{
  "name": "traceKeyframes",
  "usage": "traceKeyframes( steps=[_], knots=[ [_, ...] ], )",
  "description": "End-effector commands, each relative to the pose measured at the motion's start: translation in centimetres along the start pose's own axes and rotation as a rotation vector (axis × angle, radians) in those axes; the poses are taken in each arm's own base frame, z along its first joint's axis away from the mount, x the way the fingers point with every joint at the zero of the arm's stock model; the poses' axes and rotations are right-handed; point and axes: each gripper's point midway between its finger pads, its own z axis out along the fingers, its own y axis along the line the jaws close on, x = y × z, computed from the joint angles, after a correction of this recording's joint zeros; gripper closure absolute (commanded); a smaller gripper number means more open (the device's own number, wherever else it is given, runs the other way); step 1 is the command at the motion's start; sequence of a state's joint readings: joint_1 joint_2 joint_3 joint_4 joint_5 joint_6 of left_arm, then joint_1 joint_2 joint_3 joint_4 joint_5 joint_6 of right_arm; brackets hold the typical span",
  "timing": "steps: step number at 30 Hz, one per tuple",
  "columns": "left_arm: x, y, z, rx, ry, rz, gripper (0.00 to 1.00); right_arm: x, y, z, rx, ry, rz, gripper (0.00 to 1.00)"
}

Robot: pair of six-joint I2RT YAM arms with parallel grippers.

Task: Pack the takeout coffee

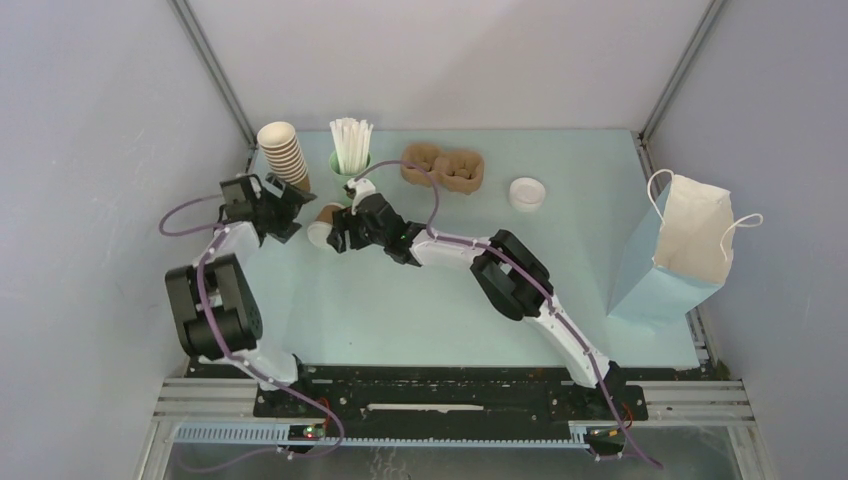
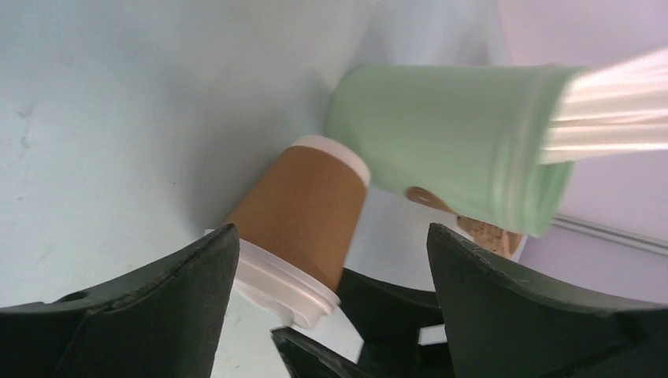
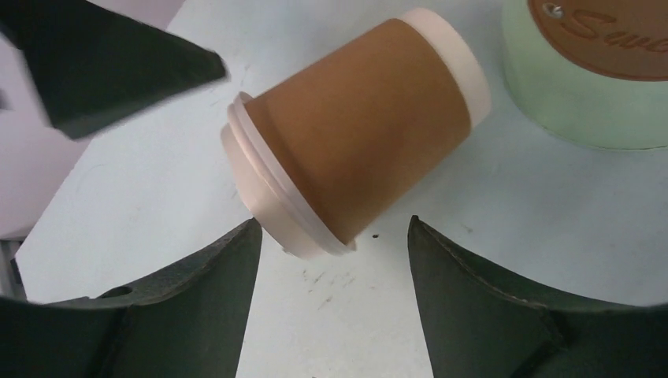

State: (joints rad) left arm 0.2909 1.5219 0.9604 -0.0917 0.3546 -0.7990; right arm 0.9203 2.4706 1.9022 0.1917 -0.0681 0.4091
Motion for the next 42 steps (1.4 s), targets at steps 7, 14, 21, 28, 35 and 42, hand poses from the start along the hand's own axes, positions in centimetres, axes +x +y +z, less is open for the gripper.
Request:
traceKeyframes(
  steps=[7, 14, 21, 28, 35, 42],
  knots=[
    [1.9, 0.1, 2.6, 0.043, 0.151, -0.046, 0.10, -2.9, 0.5, 0.2, 0.034, -0.072, 0.045, 0.39],
    [3.5, -1.1, 2.4, 0.076, 0.194, -0.026, 0.10, -3.4, 1.7, 0.3, -0.005, -0.071, 0.071, 0.50],
    [4.5, -2.8, -0.2, 0.103, 0.186, 0.020, 0.10, -4.2, 3.9, -2.1, -0.072, -0.035, 0.167, 0.55],
    [6.5, -2.3, -3.9, 0.109, 0.194, 0.063, 0.10, -3.5, 5.5, -5.0, -0.159, 0.055, 0.385, 0.57],
    [7.8, -2.8, -6.9, 0.137, 0.185, 0.098, 0.09, -5.1, 7.3, -7.5, -0.229, 0.068, 0.546, 0.57],
    [8.3, -2.8, -8.8, 0.137, 0.165, 0.119, 0.07, -4.8, 7.2, -8.8, -0.222, 0.122, 0.759, 0.57]
  ],
)
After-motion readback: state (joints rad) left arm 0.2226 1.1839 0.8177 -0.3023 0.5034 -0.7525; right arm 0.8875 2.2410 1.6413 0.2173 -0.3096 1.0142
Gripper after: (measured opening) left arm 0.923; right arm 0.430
